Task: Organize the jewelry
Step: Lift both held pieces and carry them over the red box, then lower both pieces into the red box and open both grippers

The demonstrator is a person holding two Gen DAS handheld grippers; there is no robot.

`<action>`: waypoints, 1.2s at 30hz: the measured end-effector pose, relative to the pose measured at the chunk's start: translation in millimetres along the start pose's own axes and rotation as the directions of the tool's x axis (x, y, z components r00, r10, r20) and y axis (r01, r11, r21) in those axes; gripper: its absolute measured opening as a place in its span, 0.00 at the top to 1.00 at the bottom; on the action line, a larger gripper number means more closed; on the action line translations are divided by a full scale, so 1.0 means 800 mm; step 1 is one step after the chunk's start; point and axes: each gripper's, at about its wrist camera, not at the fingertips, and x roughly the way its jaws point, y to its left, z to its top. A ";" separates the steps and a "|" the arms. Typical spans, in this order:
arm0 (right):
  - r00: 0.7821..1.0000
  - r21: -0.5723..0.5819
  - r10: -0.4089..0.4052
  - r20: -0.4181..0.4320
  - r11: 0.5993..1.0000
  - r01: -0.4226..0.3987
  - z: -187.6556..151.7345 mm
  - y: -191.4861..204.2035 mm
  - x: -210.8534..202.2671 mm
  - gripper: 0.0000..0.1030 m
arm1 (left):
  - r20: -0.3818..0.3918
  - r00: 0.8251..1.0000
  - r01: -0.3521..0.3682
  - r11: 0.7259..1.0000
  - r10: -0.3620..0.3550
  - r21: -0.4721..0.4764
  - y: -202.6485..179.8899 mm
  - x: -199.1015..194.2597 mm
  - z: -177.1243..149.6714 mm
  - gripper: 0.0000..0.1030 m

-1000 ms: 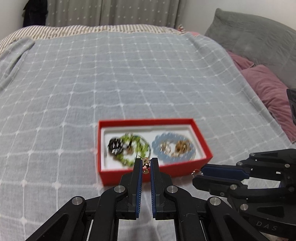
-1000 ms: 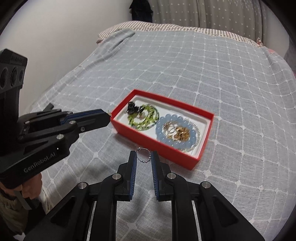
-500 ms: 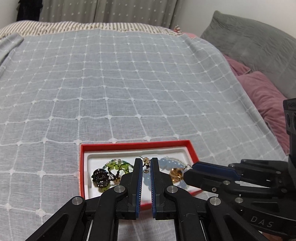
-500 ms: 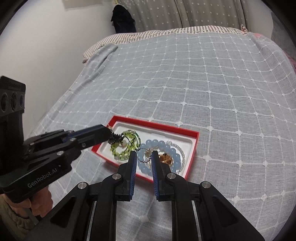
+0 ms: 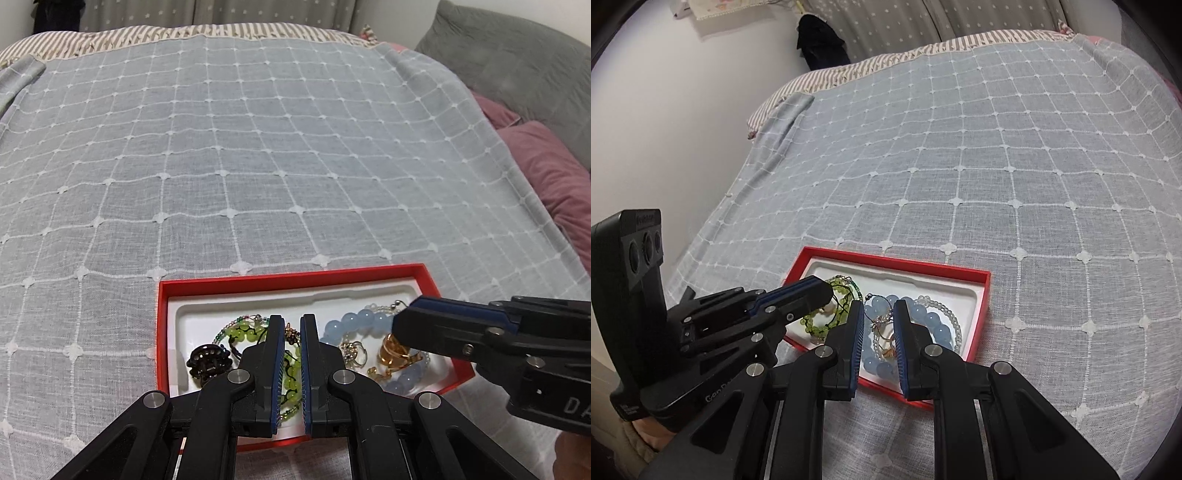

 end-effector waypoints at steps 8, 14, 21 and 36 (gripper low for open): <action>1.000 0.010 0.011 -0.012 1.000 -0.011 0.003 -0.001 0.011 0.83 | -0.007 1.000 -0.020 0.999 0.021 0.050 -0.007 0.013 -0.003 0.97; 1.000 0.006 0.005 -0.019 1.000 -0.005 0.002 0.001 0.015 0.83 | 0.008 1.000 -0.012 0.998 0.012 0.055 -0.006 0.009 -0.003 0.97; 1.000 0.006 0.003 -0.011 1.000 -0.003 0.002 0.002 0.012 0.83 | 0.002 1.000 -0.019 0.998 0.019 0.053 -0.006 0.010 -0.005 0.92; 1.000 0.019 0.009 -0.010 1.000 -0.009 0.003 0.000 0.009 0.82 | 0.018 1.000 0.012 1.000 -0.011 -0.018 0.011 -0.003 0.000 0.79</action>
